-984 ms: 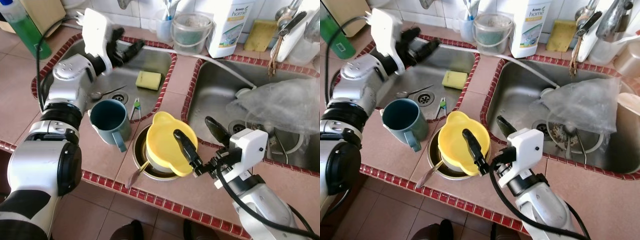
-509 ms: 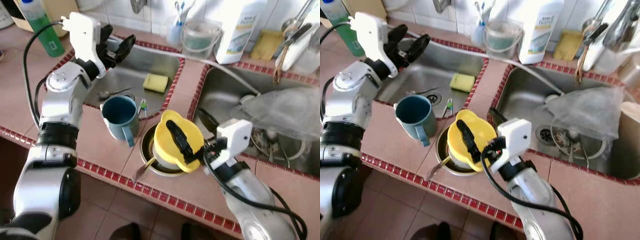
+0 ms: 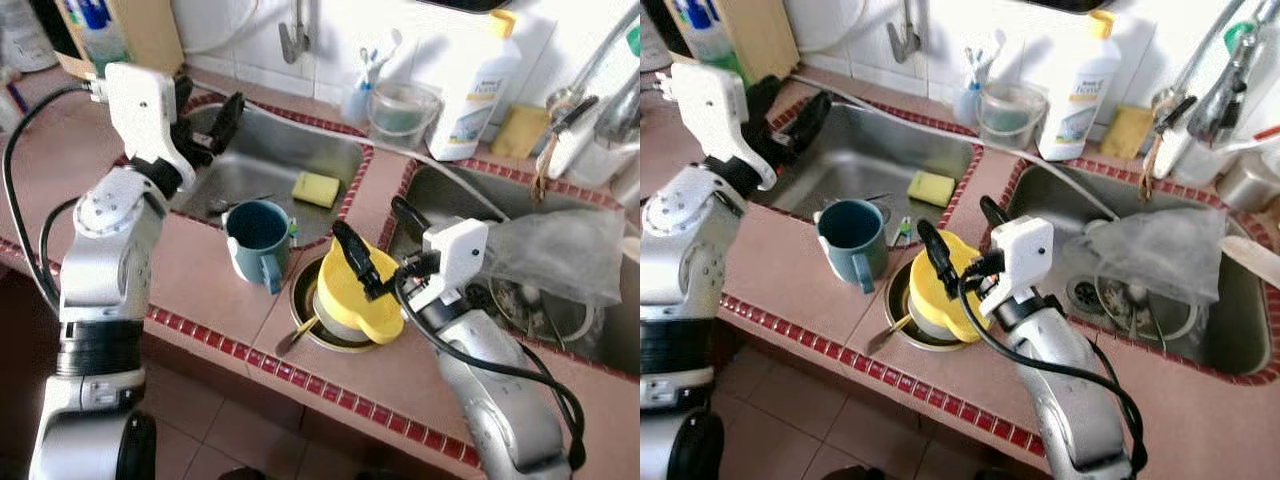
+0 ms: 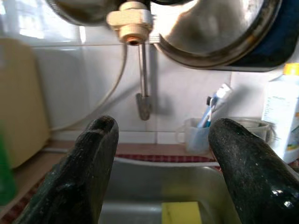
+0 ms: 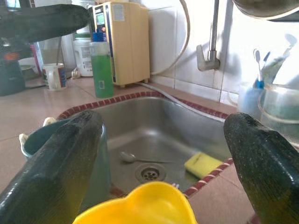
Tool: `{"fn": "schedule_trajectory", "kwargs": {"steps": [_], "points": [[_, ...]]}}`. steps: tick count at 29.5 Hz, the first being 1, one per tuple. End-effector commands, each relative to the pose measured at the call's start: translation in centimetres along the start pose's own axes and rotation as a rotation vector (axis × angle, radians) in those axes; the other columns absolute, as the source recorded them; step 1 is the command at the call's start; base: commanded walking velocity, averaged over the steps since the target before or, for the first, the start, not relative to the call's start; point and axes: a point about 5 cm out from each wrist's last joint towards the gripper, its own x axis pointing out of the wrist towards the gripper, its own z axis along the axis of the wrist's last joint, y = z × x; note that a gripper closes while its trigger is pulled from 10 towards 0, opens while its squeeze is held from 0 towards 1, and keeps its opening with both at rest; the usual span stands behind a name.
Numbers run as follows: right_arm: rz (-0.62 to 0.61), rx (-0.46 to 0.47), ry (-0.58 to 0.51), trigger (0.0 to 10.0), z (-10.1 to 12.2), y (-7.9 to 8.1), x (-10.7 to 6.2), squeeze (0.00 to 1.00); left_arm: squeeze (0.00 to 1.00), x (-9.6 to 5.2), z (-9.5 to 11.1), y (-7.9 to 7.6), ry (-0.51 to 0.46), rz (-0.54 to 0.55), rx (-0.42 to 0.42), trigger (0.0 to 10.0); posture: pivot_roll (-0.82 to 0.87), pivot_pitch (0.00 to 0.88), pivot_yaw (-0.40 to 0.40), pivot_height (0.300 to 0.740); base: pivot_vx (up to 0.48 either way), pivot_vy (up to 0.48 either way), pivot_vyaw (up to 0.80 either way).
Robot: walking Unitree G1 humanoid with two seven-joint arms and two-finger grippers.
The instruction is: Kitchen organization
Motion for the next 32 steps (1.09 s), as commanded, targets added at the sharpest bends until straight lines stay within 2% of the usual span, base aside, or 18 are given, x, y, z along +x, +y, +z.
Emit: {"fn": "schedule_trajectory", "kwargs": {"steps": [1,7,8,10,16,17,19,26,32], "points": [[-0.057,-0.009,0.019,10.0,-0.3,-0.9,0.1,0.00,0.00,-0.7,-0.2,-0.5,-0.003,0.026,-0.023,10.0,0.01,0.038,-0.028,0.740,0.000,0.000,0.00],[-0.092,-0.012,-0.001,10.0,-0.5,-1.3,0.2,0.00,0.00,-1.9,-1.2,-1.2,0.014,0.068,-0.034,10.0,0.01,0.029,-0.030,0.740,0.000,0.000,0.00],[-0.121,-0.024,-0.007,10.0,-0.7,-1.6,0.2,0.00,0.00,-3.0,-2.2,-2.0,0.038,0.063,-0.025,10.0,0.01,0.025,-0.031,0.740,0.000,0.000,0.00],[-0.159,-0.048,-0.010,10.0,-0.9,-2.0,0.1,0.00,0.00,-4.0,-2.9,-2.5,0.070,0.057,-0.021,10.0,0.00,0.025,-0.033,0.740,0.000,0.000,0.00],[-0.204,-0.053,-0.013,10.0,-0.9,-2.6,-0.1,0.00,0.00,-5.1,-3.8,-2.4,0.098,0.092,-0.041,10.0,0.00,0.025,-0.029,0.740,0.000,0.000,0.00],[-0.226,-0.056,-0.016,10.0,-1.0,-2.9,-0.3,0.00,0.00,-5.9,-4.4,-2.4,0.119,0.109,-0.043,10.0,-0.01,0.024,-0.028,0.740,0.000,0.000,0.00],[-0.239,-0.058,-0.017,10.0,-1.0,-3.1,-0.4,0.00,0.00,-6.3,-4.7,-2.4,0.135,0.122,-0.043,10.0,-0.01,0.020,-0.028,0.740,0.000,0.000,0.00],[-0.262,-0.062,-0.029,10.0,-1.3,-3.4,-0.3,0.00,0.00,-7.1,-5.1,-2.4,0.153,0.154,-0.052,10.0,-0.02,0.006,-0.022,0.740,0.000,0.000,0.00],[-0.253,-0.068,-0.028,10.0,-1.4,-3.3,-0.2,0.00,0.00,-7.2,-5.0,-2.7,0.155,0.148,-0.050,10.0,-0.01,0.014,-0.026,0.740,0.000,0.000,0.00]]}}
